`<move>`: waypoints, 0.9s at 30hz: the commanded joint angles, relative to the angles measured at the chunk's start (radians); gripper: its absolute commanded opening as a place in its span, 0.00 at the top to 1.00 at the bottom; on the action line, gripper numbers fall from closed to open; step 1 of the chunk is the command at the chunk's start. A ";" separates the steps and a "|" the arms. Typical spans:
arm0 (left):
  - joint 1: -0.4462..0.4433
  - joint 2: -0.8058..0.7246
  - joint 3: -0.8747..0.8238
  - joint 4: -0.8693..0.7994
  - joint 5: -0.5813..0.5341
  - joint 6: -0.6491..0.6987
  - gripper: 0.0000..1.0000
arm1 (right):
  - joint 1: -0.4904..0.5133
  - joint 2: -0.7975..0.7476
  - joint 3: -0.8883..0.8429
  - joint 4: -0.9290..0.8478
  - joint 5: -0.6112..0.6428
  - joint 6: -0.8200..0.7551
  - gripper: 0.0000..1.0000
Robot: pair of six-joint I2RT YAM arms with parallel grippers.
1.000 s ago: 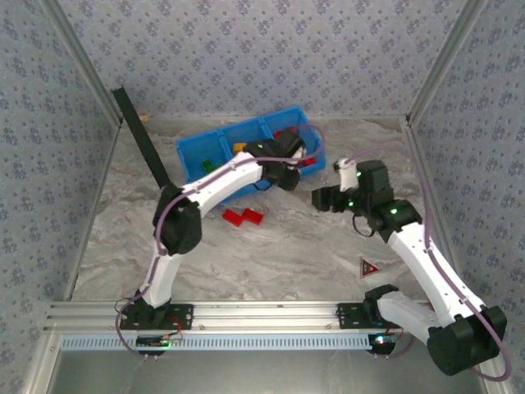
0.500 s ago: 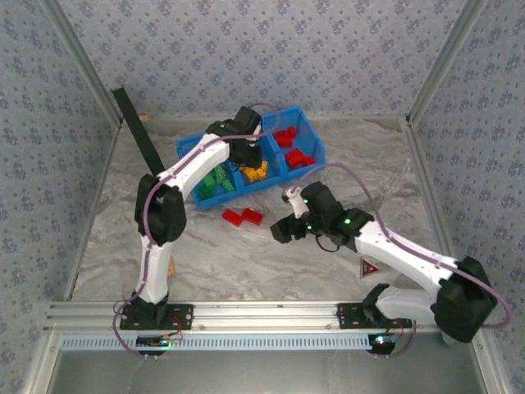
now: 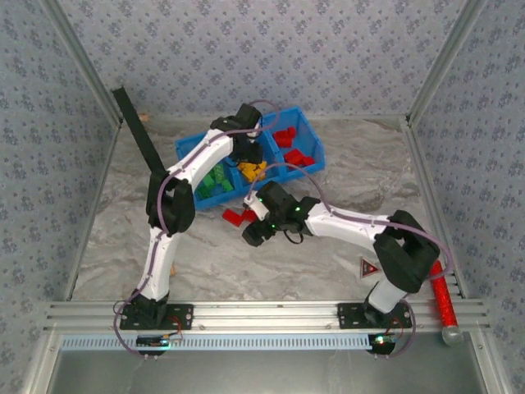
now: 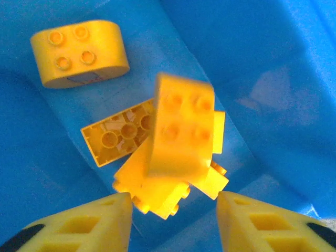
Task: Sort the legos into containers by color
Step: Place the lego in the container, then pick up the lego from the center of the table.
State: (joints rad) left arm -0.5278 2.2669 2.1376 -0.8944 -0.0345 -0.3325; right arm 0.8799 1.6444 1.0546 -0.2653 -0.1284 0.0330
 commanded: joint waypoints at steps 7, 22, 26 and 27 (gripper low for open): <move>0.011 -0.012 0.121 -0.070 0.032 0.042 0.43 | -0.014 0.152 0.130 -0.055 0.000 -0.114 0.18; 0.013 -0.180 0.142 -0.139 0.123 0.071 0.40 | -0.117 0.275 0.240 -0.109 -0.039 -0.223 0.20; 0.022 -0.251 0.055 -0.125 0.145 0.068 0.40 | -0.126 0.310 0.260 -0.118 -0.055 -0.240 0.21; 0.028 -0.270 0.030 -0.122 0.156 0.063 0.39 | -0.128 0.318 0.261 -0.120 -0.058 -0.243 0.21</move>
State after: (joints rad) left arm -0.5163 2.0682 2.2055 -0.9947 0.0830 -0.2783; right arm 0.7570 1.9320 1.2846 -0.3424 -0.1574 -0.1753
